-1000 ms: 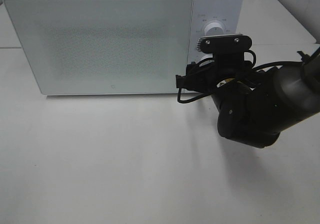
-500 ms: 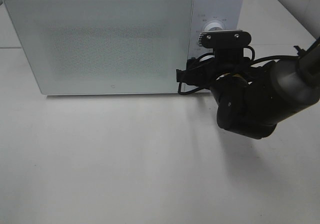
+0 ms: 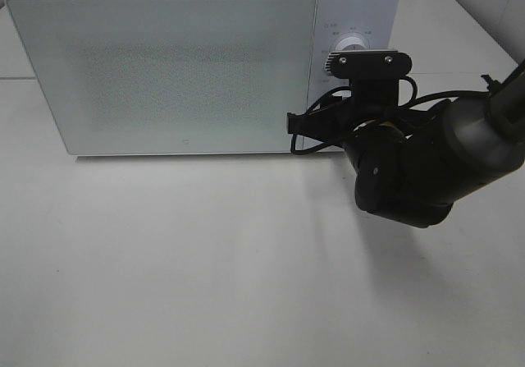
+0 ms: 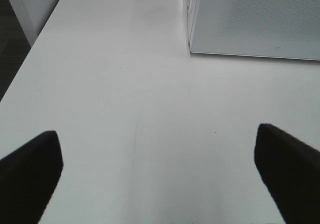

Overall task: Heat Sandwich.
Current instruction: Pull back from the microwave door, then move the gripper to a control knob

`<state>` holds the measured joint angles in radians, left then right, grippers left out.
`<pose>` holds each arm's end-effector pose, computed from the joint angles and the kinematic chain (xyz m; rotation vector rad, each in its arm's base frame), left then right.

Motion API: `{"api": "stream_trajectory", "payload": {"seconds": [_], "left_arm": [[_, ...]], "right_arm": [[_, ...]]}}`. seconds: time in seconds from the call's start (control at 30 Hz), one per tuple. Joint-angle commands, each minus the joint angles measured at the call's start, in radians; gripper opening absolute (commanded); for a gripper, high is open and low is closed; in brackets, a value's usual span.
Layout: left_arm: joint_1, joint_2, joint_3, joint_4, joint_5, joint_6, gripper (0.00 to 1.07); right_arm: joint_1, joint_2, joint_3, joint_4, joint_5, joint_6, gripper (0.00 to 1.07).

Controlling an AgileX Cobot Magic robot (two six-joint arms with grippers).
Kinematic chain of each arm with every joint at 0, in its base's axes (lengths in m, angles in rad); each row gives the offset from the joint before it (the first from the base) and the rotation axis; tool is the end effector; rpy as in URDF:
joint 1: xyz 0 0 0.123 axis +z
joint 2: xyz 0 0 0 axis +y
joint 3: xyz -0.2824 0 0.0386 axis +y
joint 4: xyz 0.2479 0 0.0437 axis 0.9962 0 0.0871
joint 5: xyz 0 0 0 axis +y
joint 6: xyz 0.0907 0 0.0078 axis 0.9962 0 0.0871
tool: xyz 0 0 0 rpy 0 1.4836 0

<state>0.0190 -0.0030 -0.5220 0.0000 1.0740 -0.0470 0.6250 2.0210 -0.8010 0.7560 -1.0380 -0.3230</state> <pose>-0.0085 -0.0002 0.2821 -0.0671 2.0315 -0.0176 0.3195 0.1642 0.1249 -0.0003 1.7663 -0.0315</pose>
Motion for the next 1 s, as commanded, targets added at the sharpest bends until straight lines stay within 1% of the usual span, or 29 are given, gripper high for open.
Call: {"api": "stream_trajectory", "payload": {"seconds": [0.03,0.37,0.53,0.67,0.8,0.83,0.93,0.97,1.0], "left_arm": [[0.003,-0.02,0.004,-0.007,-0.008,0.0,1.0],[0.003,-0.02,0.004,-0.007,-0.008,0.0,1.0],[0.003,-0.02,0.004,-0.007,-0.008,0.0,1.0],[0.003,-0.02,0.004,-0.007,-0.008,0.0,1.0],[0.003,-0.02,0.004,-0.007,-0.008,0.0,1.0],[0.003,-0.02,0.004,-0.007,-0.008,0.0,1.0],[0.003,-0.02,0.004,-0.007,-0.008,0.0,1.0],[0.003,-0.02,0.004,-0.007,-0.008,0.0,1.0],[0.003,-0.02,0.004,-0.007,-0.008,0.0,1.0]], "right_arm": [[-0.004,-0.003,-0.008,0.011,-0.003,0.008,0.14],[-0.004,-0.003,-0.008,0.011,-0.003,0.013,0.17],[-0.004,-0.003,-0.008,0.01,-0.007,0.083,0.18],[-0.004,-0.003,-0.008,0.01,-0.009,0.165,0.19],[-0.004,-0.003,-0.008,0.006,-0.011,0.306,0.19],[-0.004,-0.003,-0.008,0.006,-0.011,0.306,0.19],[-0.004,-0.003,-0.008,0.003,-0.012,0.406,0.18],[-0.004,-0.003,-0.008,0.003,-0.013,0.478,0.18],[-0.004,-0.003,-0.008,0.003,-0.013,0.478,0.18]]}}
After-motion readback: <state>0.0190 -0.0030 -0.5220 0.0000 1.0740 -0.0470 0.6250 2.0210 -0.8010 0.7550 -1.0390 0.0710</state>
